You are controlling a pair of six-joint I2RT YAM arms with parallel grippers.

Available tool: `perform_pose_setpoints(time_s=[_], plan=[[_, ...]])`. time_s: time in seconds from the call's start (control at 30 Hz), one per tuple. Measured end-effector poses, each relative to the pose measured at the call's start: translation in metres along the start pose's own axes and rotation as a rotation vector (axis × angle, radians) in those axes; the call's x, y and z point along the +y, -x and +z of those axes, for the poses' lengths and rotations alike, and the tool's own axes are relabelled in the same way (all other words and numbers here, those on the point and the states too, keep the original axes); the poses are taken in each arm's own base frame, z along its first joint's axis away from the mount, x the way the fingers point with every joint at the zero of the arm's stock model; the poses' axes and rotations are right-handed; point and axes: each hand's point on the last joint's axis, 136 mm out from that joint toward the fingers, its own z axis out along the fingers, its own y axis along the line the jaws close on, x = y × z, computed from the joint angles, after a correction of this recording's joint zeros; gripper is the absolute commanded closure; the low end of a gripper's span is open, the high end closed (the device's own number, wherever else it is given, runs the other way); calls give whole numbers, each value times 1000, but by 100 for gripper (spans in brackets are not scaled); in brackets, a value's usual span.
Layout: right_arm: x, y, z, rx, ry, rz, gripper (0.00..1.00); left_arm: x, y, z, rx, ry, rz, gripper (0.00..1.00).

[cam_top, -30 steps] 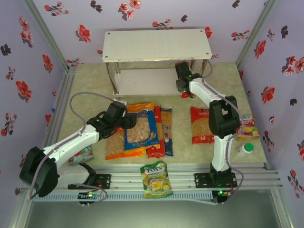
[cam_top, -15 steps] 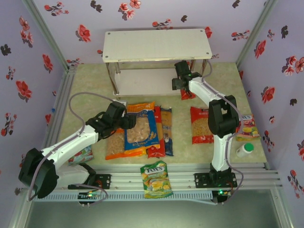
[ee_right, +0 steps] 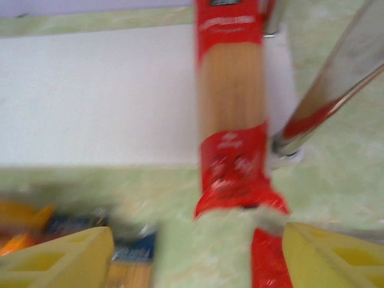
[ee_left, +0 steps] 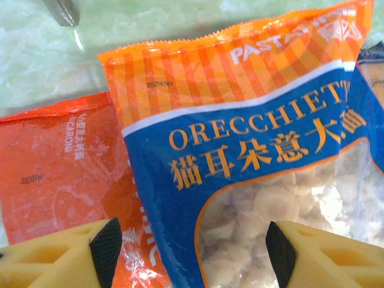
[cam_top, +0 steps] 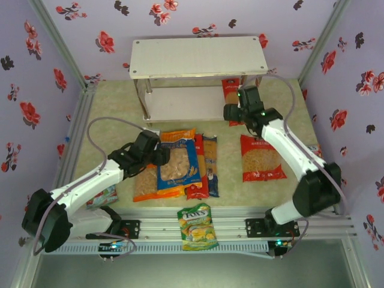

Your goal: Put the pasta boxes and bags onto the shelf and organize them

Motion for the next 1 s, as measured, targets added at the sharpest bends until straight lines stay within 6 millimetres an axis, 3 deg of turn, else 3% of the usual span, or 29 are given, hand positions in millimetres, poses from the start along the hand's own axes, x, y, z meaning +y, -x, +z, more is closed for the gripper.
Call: perform_pose_setpoints(time_s=[0.07,0.2,0.3,0.4,0.5,0.7,1.0], plan=[[20,-25,-12,40,68,-6,48,-6,-2,-4,3,9,38,34],[52,-106,-13,226,191,-6,46,-23,5,-15,-21,-10,85,34],[61,-168,-11,380,235,33,53,-27,8,-18,-30,-20,89,33],[67,-206,-12,476,257,65,54,-27,7,-15,-23,-17,91,34],[80,-215,-14,494,301,98,54,-26,-1,-7,-5,-12,92,34],[104,-213,-6,488,377,147,61,-20,-20,5,41,8,89,33],[111,-229,17,536,380,187,64,-15,-27,9,55,16,82,33]])
